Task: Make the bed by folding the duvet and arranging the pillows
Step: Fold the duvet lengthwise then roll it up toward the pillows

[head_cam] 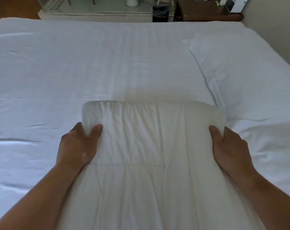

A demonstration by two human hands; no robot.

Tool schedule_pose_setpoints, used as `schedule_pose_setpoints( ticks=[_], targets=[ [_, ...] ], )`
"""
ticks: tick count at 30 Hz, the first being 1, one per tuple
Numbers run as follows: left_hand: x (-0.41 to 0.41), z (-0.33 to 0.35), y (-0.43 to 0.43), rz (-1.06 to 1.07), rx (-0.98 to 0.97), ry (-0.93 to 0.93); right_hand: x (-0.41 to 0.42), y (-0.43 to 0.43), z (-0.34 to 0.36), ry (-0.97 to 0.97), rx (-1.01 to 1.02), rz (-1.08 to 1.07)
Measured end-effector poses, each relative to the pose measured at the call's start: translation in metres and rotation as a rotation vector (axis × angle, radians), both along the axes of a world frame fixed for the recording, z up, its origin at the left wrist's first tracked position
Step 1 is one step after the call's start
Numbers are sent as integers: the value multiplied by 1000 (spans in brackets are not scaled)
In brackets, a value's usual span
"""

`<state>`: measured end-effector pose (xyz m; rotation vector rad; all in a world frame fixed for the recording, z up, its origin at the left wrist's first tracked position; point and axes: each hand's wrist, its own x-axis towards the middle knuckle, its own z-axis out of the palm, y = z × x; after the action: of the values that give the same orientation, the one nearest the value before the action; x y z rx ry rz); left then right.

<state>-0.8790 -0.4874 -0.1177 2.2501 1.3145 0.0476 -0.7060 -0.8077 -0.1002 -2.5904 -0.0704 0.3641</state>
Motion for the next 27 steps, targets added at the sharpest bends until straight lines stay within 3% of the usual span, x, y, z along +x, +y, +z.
schedule_pose_setpoints(
  ticks=[2,5,8,13,17,21,24,27],
  targets=[
    [-2,0,0,-54,92,-8,-1,-1,-13,-102,-1,44],
    [-13,11,18,-132,257,6,29,-31,-8,-282,-241,214],
    [-7,19,34,-111,235,18,54,-46,3,-305,-274,156],
    [-9,35,31,-72,21,93,42,-40,30,-24,33,-29],
    [-84,49,-58,-321,308,-60,-45,-72,49,70,-116,-38],
    [-136,17,-146,-731,309,84,-135,-87,22,113,-153,-97],
    [-129,0,-144,-746,319,216,-150,-84,8,2,-77,-12],
    [-138,-20,-106,-669,349,376,-105,-113,8,-82,-173,48]
  ],
)
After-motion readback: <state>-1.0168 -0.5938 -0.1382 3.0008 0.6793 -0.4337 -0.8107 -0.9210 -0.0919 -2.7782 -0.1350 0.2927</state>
